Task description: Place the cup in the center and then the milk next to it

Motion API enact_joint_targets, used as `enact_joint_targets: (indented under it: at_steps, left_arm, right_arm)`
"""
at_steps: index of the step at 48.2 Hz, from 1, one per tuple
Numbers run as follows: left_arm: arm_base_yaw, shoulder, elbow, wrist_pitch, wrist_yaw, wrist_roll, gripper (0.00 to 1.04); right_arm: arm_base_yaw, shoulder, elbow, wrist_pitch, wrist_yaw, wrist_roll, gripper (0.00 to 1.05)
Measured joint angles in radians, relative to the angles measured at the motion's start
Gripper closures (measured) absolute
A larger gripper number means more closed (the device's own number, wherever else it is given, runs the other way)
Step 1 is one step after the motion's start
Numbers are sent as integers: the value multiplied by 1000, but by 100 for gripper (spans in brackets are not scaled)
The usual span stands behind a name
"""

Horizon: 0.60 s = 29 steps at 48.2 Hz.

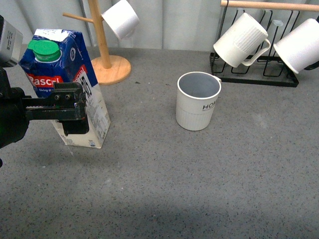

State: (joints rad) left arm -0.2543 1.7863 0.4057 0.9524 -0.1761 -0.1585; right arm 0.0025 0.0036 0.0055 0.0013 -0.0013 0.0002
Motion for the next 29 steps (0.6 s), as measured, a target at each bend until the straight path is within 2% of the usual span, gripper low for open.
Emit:
enact_joint_targets:
  at_steps: [22,29]
  left_arm:
    - [24,31,64,-23,2,0,7]
    - [23,33,70,-25,2,0,30]
  right_arm:
    - [0,0,0,0,0,0,9]
    - [0,0,0,0,0,0,9]
